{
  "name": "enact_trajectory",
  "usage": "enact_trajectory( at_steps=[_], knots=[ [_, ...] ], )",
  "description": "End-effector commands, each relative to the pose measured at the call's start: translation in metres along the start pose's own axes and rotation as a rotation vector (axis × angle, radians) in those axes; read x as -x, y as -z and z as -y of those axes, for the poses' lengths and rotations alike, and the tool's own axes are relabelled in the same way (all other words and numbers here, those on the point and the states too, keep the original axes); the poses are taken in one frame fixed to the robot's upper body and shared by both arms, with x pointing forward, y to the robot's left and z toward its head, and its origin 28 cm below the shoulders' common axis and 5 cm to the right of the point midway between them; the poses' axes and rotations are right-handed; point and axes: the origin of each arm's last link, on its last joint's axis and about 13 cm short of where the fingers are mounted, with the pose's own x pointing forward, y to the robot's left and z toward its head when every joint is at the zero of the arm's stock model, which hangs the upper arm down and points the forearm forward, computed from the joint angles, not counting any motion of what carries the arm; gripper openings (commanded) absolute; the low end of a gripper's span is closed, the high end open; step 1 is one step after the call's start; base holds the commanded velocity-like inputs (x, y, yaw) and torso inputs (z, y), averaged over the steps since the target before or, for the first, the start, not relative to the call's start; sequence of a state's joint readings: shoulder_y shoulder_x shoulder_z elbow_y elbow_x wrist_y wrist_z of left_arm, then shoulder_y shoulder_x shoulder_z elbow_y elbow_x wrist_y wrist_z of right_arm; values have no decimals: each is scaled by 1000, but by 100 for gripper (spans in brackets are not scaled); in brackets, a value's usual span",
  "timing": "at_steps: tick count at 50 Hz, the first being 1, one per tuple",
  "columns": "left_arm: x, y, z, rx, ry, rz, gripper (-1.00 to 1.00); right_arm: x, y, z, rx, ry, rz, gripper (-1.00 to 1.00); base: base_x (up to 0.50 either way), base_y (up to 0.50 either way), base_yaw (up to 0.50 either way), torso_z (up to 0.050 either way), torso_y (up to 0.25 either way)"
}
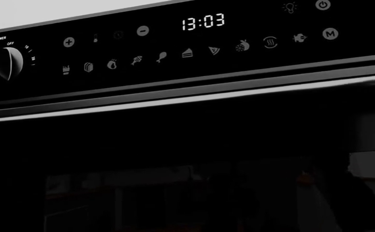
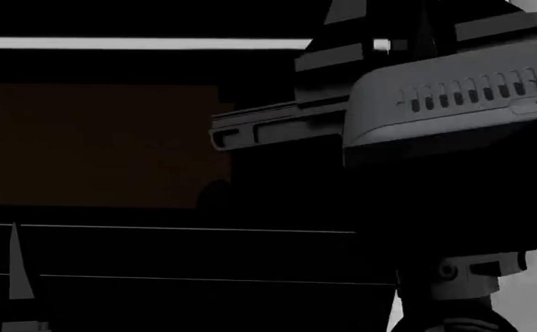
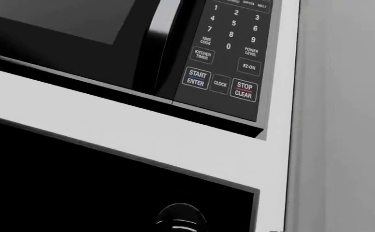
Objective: Press the start button on the microwave
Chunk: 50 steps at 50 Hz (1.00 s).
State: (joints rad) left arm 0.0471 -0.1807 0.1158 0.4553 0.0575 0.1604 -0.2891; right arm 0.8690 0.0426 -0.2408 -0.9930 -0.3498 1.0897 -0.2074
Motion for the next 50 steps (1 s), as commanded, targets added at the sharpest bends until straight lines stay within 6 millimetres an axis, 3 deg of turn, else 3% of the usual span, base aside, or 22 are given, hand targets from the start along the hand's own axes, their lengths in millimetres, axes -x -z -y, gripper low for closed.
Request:
enact_trajectory(
  at_steps=[1, 7, 18, 50],
  knots=[
    [0, 1, 0, -11, 1, 1, 100, -55, -59, 21, -11, -34, 88, -100, 0, 0, 0, 0, 0],
    [0, 1, -1, -12, -4, 0, 100, -87, -67, 26, 17, -43, 132, -100, 0, 0, 0, 0, 0],
    [0, 2, -4, -15, -16, 1, 100, -115, -74, 30, 31, -20, 180, -100, 0, 0, 0, 0, 0],
    [3, 6, -5, -10, -25, -16, 100, -194, -45, 33, 51, -8, 129, -100, 0, 0, 0, 0, 0]
  ],
)
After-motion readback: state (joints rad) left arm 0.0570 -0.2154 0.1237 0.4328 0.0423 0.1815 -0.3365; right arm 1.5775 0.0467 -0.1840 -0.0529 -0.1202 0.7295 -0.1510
